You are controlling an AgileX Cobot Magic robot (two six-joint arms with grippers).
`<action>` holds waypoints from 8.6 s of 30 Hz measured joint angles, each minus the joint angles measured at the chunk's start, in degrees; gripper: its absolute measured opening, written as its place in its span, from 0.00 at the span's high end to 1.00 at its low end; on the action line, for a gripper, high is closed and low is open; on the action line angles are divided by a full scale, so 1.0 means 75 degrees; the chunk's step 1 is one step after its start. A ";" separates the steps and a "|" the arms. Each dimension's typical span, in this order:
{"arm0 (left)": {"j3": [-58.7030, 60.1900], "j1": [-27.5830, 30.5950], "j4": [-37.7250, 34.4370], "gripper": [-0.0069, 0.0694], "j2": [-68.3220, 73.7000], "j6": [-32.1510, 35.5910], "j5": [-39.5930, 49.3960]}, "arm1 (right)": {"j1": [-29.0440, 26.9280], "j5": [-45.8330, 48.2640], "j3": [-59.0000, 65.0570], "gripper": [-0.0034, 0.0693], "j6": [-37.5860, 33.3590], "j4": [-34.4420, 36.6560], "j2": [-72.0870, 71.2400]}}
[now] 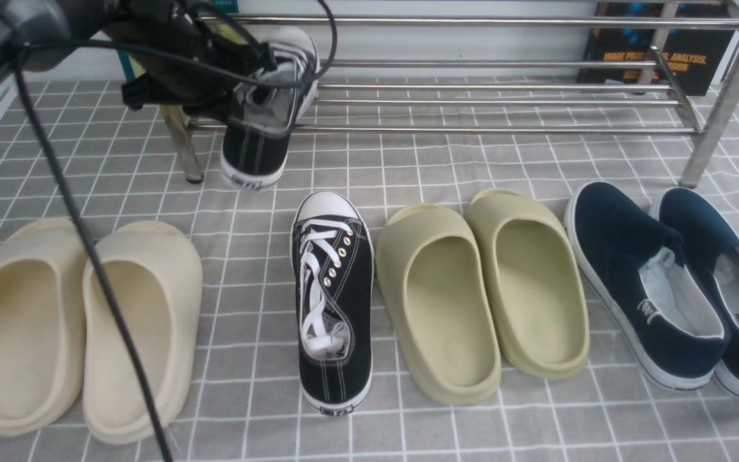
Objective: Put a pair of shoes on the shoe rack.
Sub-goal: Use the left arm to put a shoe into the shoe rack, then use the left arm to grab the shoe closest to it, then use the left arm to put a shoe into the shoe rack
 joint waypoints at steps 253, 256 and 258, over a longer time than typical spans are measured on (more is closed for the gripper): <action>-0.0324 -0.1964 -0.0569 0.93 0.0784 0.1469 0.0935 | 0.0000 0.0026 0.0000 0.62 0.0805 -0.0775 0.0000; -0.0324 -0.2038 -0.0276 0.93 0.1037 0.1217 0.0355 | 0.0000 0.0026 0.0000 0.62 0.0805 -0.0775 0.0000; -0.0324 -0.2006 0.0226 0.93 0.1162 0.0717 -0.0046 | 0.0000 0.0026 0.0000 0.62 0.0805 -0.0775 0.0000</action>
